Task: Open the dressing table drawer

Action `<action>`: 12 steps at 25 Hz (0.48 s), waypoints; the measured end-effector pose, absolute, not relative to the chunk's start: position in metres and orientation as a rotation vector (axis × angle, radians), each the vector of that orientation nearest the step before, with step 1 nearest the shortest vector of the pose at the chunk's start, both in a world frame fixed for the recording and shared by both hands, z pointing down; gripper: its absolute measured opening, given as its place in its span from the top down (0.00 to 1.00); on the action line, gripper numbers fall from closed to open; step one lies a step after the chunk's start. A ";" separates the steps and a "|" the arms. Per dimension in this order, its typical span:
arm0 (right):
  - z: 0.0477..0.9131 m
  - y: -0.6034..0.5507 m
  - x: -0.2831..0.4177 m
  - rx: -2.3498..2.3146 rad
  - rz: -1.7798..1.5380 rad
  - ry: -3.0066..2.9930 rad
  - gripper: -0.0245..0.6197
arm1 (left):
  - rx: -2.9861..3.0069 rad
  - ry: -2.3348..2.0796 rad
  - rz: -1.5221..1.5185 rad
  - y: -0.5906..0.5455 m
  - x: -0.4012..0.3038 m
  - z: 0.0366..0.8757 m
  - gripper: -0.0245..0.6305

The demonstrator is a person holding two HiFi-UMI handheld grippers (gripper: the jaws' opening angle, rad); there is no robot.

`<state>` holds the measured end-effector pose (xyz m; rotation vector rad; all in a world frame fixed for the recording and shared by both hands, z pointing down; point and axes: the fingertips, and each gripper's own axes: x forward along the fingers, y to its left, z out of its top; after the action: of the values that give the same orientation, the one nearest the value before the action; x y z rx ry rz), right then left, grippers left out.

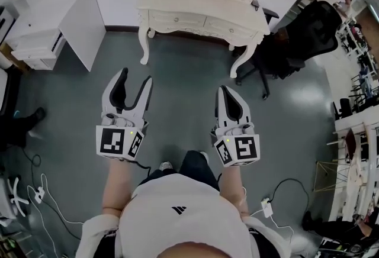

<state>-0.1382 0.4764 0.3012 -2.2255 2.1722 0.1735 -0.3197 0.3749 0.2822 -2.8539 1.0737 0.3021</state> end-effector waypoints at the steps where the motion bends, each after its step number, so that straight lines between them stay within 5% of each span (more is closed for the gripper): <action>1: 0.302 0.471 -0.138 -2.220 0.167 2.175 0.97 | -2.853 1.079 0.296 0.371 -0.320 0.283 0.57; 12: 0.302 0.383 -0.093 -2.152 0.187 2.236 0.97 | -2.846 1.153 0.298 0.294 -0.279 0.294 0.56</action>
<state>-0.0935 0.3831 0.3023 -2.1516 2.2363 0.1868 -0.2785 0.2943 0.2936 -2.8462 1.1531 0.2983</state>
